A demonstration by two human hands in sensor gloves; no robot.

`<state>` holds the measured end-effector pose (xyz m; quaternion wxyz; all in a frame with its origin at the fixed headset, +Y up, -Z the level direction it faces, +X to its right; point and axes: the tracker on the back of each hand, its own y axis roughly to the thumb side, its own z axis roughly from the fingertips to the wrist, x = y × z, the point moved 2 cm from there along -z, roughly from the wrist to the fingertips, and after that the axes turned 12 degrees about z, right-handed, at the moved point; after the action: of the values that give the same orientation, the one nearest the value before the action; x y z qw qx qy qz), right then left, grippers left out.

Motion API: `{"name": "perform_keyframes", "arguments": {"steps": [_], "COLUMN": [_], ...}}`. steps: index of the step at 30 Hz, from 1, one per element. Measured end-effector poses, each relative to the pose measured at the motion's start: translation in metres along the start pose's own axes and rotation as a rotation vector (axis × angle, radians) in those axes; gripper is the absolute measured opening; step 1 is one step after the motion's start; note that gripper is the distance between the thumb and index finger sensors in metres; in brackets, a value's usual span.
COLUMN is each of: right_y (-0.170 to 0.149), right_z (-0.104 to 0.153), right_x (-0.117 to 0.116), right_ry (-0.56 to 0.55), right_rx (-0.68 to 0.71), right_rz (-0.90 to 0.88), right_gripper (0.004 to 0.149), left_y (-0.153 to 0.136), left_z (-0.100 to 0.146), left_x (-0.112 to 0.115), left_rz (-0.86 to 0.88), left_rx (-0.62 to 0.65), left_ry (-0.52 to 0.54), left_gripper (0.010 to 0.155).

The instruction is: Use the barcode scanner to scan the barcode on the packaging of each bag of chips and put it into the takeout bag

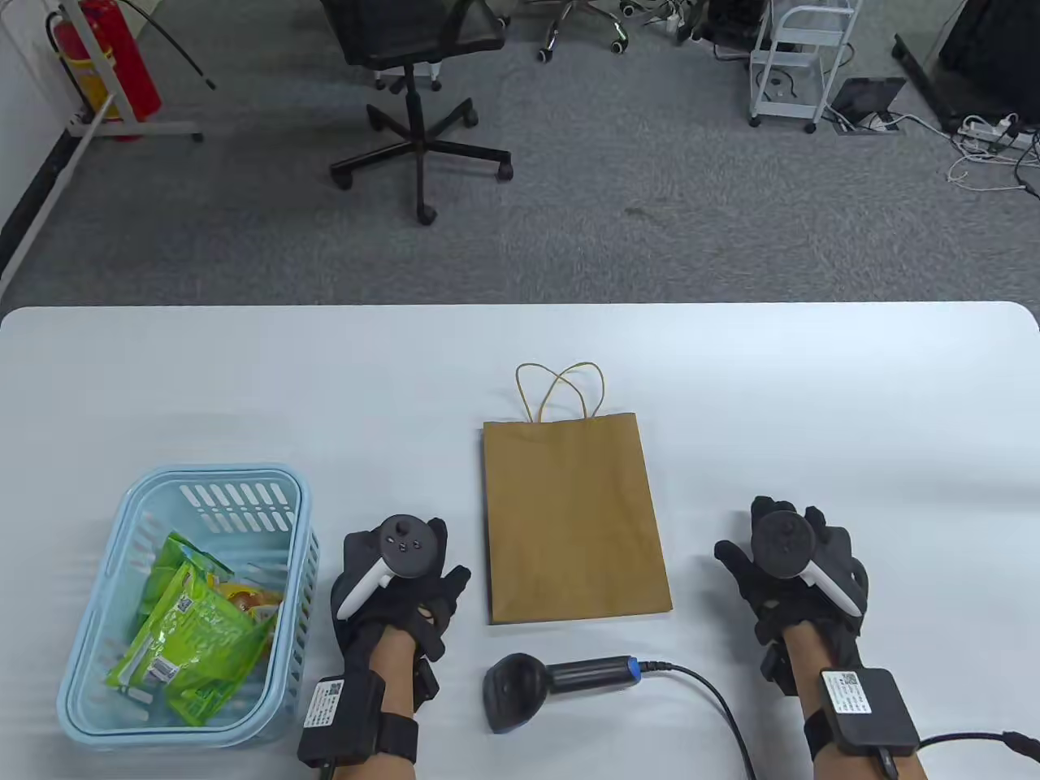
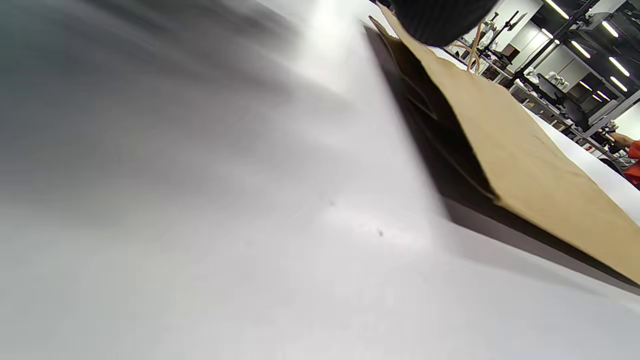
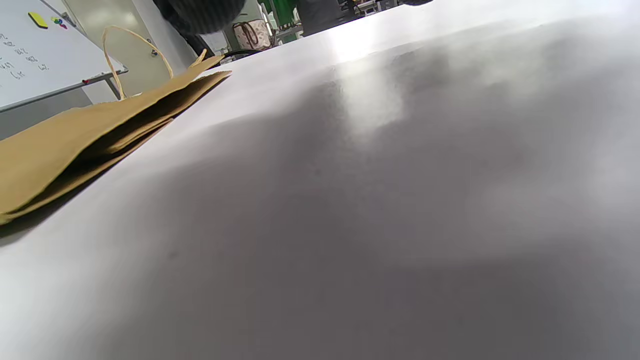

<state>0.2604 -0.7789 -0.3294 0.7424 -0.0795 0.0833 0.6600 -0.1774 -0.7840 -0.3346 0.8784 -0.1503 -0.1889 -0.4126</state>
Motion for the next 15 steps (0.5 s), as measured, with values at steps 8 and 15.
{"name": "perform_keyframes", "arguments": {"steps": [8, 15], "right_y": [0.015, 0.06], "right_z": [0.002, -0.006], "right_x": [0.004, 0.015], "right_ry": [-0.06, -0.061], "right_rx": [0.054, 0.145], "right_rz": [-0.03, -0.055], "right_gripper": [0.086, 0.086], "left_y": [0.001, 0.013], "left_z": [-0.002, 0.001], "left_x": [0.003, 0.001], "left_rz": [0.013, -0.006], "left_rx": [0.008, 0.052], "left_ry": [-0.024, -0.028], "left_gripper": [0.079, 0.078]}}
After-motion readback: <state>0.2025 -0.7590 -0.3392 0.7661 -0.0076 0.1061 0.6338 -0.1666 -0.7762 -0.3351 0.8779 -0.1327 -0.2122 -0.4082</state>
